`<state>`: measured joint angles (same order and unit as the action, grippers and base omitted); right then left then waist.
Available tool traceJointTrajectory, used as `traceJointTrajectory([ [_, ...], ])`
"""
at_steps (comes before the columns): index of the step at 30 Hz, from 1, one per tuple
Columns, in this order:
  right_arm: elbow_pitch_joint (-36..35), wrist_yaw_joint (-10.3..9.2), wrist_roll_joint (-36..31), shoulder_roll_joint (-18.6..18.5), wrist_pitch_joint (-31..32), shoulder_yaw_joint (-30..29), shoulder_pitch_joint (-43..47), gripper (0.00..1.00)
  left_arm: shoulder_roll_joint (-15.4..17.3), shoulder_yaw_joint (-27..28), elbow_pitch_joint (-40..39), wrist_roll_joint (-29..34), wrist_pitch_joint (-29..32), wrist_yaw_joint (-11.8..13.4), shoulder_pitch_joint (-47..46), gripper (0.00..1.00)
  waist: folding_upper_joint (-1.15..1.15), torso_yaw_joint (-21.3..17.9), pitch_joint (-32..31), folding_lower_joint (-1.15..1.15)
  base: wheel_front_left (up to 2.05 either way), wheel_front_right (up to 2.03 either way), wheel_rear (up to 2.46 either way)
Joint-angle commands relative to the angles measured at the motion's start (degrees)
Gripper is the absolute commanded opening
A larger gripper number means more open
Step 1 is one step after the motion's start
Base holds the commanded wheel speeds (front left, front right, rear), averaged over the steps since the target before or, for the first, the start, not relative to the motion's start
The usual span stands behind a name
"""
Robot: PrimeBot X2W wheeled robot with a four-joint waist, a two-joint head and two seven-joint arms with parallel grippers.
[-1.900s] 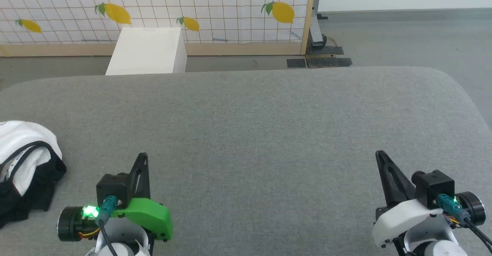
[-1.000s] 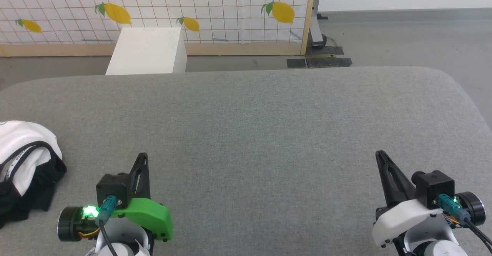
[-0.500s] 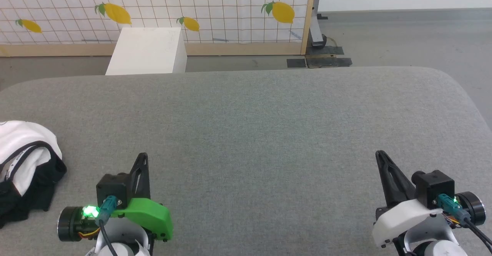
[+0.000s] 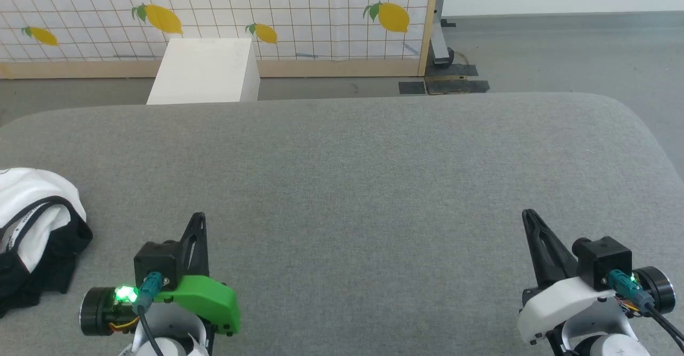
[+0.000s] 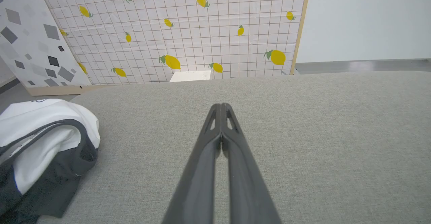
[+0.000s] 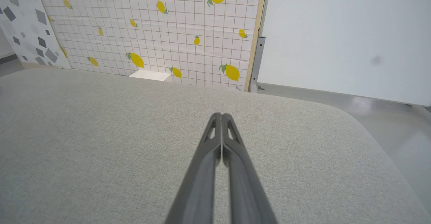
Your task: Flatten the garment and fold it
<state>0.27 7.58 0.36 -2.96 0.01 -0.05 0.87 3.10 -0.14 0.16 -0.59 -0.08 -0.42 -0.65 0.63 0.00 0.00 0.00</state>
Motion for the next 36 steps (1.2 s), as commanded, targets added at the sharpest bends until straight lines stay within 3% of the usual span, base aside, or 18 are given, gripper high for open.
traceJointTrajectory([
  [1, -0.27, -0.09, -0.36, 0.08, -0.01, 0.05, -0.87, 0.0, -0.23, 0.14, -0.16, 0.59, 0.08, 0.42, 0.65, 0.0, -0.63, 0.0, 0.0, 0.0, 0.0, 0.0, 0.0],
  [14, -0.27, -0.09, -0.36, 0.08, -0.01, 0.05, -0.87, 0.0, -0.23, 0.14, -0.16, 0.59, 0.08, 0.42, 0.65, 0.0, -0.63, 0.0, 0.0, 0.0, 0.0, 0.0, 0.0],
  [15, 0.0, 0.01, 0.01, 0.0, 0.0, 0.0, 0.0, 1.0, 0.0, 0.0, 0.0, 0.0, 0.0, 0.0, 0.0, 1.0, 0.0, 0.0, 0.0, 0.0, 0.0, 0.0, 0.0],
  [27, 0.11, 0.0, 0.72, 0.0, -0.92, -0.3, 0.02, 1.0, 0.02, -1.08, 1.03, -0.96, -1.03, 0.79, -0.65, 1.0, -0.05, 0.64, 0.01, 0.0, 0.0, 0.0, 0.0],
  [36, 0.12, 0.0, 1.22, 0.0, -1.77, -0.29, -0.04, 1.0, 0.35, -1.44, 1.93, -1.88, -2.18, 1.69, -1.04, 1.0, -0.1, 3.18, 0.07, 0.0, 0.0, 0.0, 0.0],
])
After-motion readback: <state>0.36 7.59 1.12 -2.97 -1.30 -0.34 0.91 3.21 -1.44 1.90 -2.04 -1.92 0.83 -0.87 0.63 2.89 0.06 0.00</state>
